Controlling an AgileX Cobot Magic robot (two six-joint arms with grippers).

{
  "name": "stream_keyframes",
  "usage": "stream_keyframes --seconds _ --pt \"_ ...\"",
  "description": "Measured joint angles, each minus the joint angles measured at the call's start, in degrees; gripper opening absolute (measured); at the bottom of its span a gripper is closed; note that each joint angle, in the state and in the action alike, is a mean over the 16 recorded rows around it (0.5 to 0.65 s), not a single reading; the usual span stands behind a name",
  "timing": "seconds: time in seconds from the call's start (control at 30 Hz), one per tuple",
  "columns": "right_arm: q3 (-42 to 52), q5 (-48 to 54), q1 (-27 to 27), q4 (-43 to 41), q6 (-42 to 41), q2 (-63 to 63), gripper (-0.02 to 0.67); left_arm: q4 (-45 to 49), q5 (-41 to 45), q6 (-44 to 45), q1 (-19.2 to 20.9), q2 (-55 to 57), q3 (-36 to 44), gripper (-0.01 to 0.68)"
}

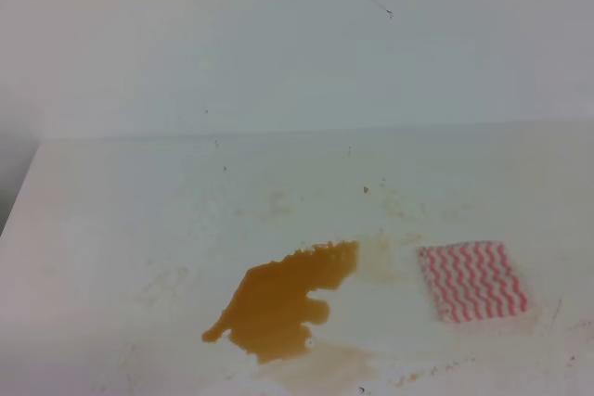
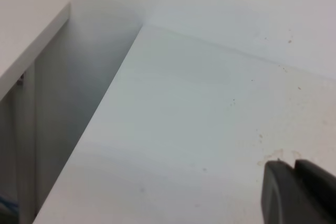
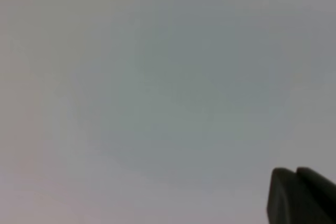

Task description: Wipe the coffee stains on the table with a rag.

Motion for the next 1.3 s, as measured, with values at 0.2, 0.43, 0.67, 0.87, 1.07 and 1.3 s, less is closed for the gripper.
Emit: stream_keyframes --seconds 0.2,0.43,0.67,0.87,1.07,1.3 --pt "-10.88 11.34 0.71 -4.9 4.71 4.37 -0.002 0.0 -0.06 0.0 0.0 -0.09 0.11 0.0" --pt "-18.98 28.63 2.25 0.88 1.41 15.44 -0.002 0.0 -0.06 0.0 0.0 -0.09 0.11 0.0" --pt "-21.24 40.92 3.73 21.31 -19.63 28.18 -0.002 0.0 -0.06 0.0 -0.06 -0.09 0.11 0.0" --pt "-21.46 46.03 4.3 46.48 -46.99 36.96 -0.002 0.0 0.0 0.0 -0.12 0.0 0.0 0.0" --pt "-22.22 49.98 4.48 66.88 -70.79 45.55 -0.002 0.0 0.0 0.0 -0.16 0.0 0.0 0.0" --pt "-25.19 52.2 5.46 72.93 -80.7 56.54 -0.002 0.0 0.0 0.0 -0.16 0.0 0.0 0.0"
